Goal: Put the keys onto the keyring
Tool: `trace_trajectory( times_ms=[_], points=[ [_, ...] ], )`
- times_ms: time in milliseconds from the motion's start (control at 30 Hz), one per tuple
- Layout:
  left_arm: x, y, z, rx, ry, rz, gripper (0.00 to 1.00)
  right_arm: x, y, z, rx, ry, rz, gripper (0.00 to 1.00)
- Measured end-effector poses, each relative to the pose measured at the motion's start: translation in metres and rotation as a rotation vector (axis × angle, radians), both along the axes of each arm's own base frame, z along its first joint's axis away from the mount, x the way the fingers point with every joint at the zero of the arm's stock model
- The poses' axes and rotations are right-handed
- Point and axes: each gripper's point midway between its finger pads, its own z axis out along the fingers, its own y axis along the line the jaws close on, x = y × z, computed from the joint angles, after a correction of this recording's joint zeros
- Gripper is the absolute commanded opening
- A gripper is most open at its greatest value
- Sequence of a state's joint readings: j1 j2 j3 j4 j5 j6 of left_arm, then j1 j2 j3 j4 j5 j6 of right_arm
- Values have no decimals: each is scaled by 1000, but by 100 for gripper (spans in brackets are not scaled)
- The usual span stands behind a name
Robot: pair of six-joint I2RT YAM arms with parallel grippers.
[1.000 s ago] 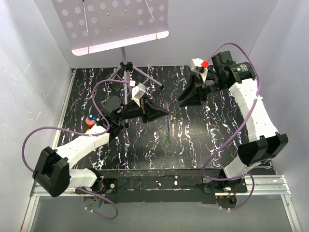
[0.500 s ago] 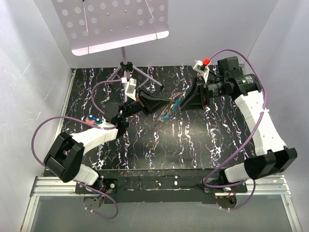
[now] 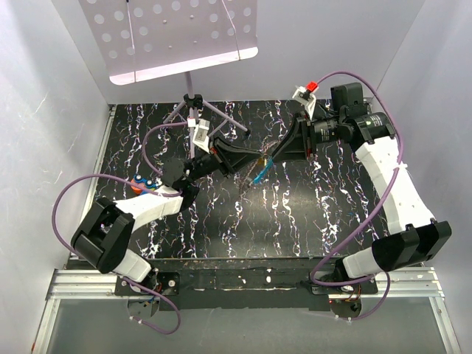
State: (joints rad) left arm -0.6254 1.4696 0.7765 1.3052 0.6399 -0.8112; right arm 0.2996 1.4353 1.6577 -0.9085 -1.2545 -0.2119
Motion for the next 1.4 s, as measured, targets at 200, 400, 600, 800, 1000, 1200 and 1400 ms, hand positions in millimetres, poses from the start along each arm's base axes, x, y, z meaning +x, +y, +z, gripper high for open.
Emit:
trace_trajectory(
  times_ms=[200,400,600,800,1000,1200,1400],
  points=[
    [9,-7,-12,1,77,2,0,8,5,-8,-7,37,3,41],
    [10,-9,-12,-14,108,4,0,16,5,-16,-29,31,-14,41],
    [11,-9,-11,-22,129,4,0,23,-1,-17,-24,2,-33,41],
    [12,-14,-20,-13,168,-12,0,25,-4,-18,-24,-13,-37,41],
    [12,-17,-24,-8,183,-19,0,24,-4,-29,-30,3,-30,41],
    [11,-17,-24,-9,184,-21,0,23,-4,-44,-43,39,-28,39],
    [10,-18,-24,-9,185,-24,0,23,-4,-45,-38,44,-22,31]
  ],
)
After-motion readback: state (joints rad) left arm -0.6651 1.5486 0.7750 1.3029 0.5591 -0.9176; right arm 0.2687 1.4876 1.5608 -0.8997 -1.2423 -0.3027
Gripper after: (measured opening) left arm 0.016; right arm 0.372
